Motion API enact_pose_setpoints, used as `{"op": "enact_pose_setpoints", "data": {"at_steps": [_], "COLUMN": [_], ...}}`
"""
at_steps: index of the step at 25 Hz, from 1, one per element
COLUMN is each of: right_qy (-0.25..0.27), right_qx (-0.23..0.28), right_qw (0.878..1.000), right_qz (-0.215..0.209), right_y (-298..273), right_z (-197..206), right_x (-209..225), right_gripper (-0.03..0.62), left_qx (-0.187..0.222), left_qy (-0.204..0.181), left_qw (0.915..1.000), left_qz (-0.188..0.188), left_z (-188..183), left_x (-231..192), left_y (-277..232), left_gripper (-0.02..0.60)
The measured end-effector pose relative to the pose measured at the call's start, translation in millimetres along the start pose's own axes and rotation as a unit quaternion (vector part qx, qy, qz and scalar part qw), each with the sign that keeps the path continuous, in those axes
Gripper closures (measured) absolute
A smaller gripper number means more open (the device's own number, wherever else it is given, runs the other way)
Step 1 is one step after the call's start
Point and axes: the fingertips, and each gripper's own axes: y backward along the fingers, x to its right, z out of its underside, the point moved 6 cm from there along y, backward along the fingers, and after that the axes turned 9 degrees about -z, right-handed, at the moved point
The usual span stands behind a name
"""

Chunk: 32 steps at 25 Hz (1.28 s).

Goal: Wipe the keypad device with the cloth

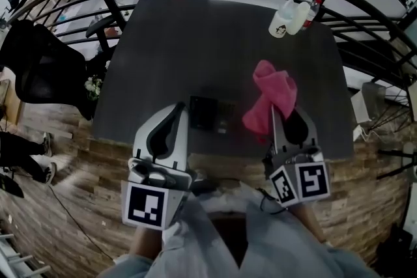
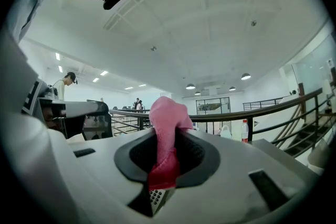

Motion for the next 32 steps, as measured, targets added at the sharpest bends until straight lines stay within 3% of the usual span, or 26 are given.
{"op": "enact_pose_setpoints", "data": {"at_steps": [32], "right_qy": [0.003], "right_qx": [-0.024], "right_qw": [1.000], "right_qz": [-0.006], "right_y": [-1.1], "right_z": [3.9], "right_x": [0.2], "right_gripper": [0.523], "left_qx": [0.003], "left_qy": [0.001], "left_qw": [1.0000], "left_qz": [0.002], "left_z": [-2.5], "left_x": [2.7], "left_y": [-2.6], "left_gripper": [0.578]}}
